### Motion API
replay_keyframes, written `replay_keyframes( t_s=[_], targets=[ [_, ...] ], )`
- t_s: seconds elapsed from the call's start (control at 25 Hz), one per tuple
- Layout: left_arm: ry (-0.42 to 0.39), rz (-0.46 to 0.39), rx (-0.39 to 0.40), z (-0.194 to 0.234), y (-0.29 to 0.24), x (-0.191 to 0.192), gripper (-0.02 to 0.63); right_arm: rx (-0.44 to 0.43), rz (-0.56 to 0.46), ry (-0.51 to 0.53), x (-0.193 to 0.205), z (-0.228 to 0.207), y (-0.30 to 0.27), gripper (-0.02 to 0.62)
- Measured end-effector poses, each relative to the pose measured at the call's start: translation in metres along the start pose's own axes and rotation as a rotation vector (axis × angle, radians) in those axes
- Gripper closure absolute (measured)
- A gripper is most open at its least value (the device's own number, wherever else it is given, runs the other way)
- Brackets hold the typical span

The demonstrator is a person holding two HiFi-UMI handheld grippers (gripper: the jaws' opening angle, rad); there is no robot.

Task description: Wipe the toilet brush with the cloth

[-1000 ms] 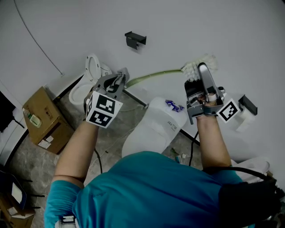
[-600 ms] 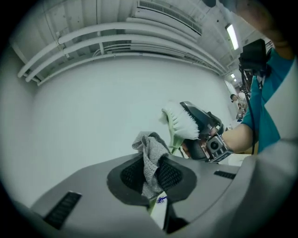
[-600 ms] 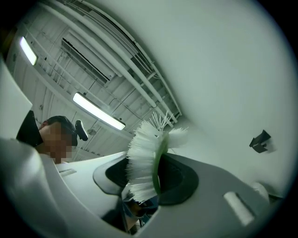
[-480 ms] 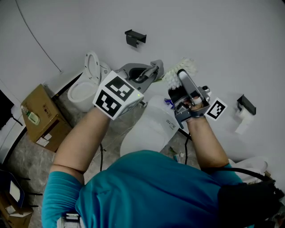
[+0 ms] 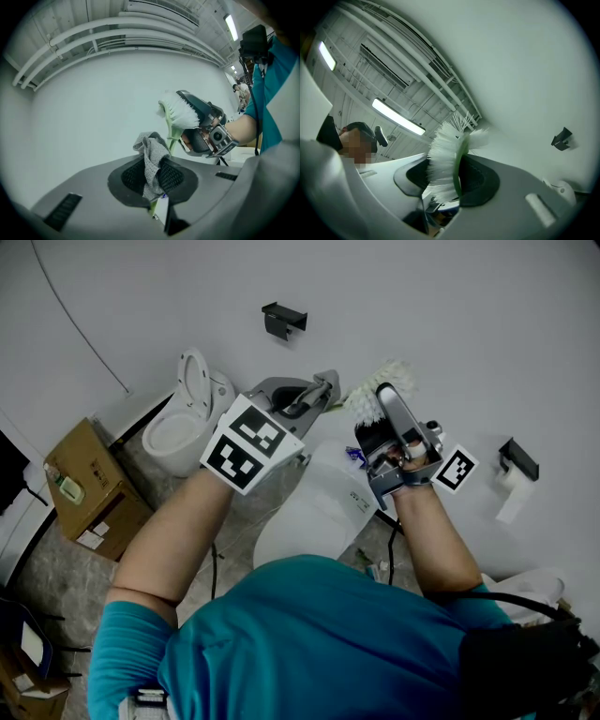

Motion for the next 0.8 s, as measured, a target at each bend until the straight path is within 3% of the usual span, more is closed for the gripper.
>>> replay_keyframes(
  t_s=[0.44, 0.8],
  targets=[
    [-0.025, 0.037, -0.020, 0.001, 0.000, 0.013, 0.566, -0.006, -0.005, 0.008, -0.001, 0.002, 0.000, 0.448],
    [-0.091, 0.094, -0.074, 0.002, -0.002, 0.030, 0.566, -0.005, -0.011, 0.004, 0.000, 0.000, 0.002, 0.448]
  ],
)
Point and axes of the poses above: the fingertips, and each gripper's own axes: y backward along the fingers, z to its left, x out of its underside, the point moved 3 cm from there along y, backward along the fingers, and after that the axes turned 15 degrees about z, right-handed, at the moved point
